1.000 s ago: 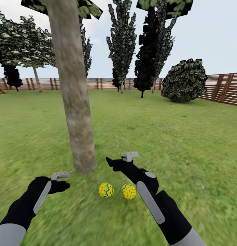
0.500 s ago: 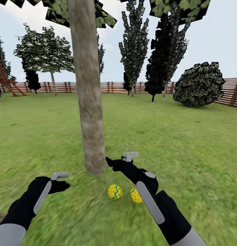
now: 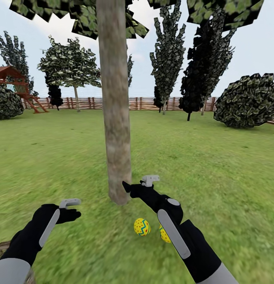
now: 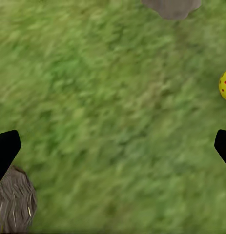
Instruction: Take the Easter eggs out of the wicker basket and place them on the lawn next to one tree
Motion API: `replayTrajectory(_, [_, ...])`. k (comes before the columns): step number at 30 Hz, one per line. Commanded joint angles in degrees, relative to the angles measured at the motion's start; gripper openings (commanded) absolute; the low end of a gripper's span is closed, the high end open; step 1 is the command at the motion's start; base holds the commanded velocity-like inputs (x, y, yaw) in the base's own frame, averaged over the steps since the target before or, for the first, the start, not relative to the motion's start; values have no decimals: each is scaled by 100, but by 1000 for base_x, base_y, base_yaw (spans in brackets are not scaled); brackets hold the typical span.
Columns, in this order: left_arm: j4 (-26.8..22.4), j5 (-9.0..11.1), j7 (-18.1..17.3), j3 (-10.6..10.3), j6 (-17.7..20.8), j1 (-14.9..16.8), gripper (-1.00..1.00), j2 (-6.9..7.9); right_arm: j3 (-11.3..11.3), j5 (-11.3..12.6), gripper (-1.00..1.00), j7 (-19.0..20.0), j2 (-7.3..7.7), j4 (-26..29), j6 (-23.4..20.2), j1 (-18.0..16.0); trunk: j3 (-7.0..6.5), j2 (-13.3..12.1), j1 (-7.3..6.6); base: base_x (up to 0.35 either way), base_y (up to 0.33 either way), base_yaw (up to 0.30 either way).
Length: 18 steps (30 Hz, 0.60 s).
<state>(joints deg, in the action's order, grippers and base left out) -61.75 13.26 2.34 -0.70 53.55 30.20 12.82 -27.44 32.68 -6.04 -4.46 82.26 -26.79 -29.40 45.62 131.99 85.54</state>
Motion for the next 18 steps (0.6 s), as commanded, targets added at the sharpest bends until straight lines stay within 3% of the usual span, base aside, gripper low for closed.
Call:
replayTrajectory(1, [-4,34,25,-8,19,4,100,3,-7,62,100,-56,1,9,-12,-4,-14,-39,-24,0,0,76])
replayTrajectory(18, [-4,29,19,-12,15,4,100,-3,-7,63,100,-55,2,8,4,-4,-325,-720,-397,0,0,13])
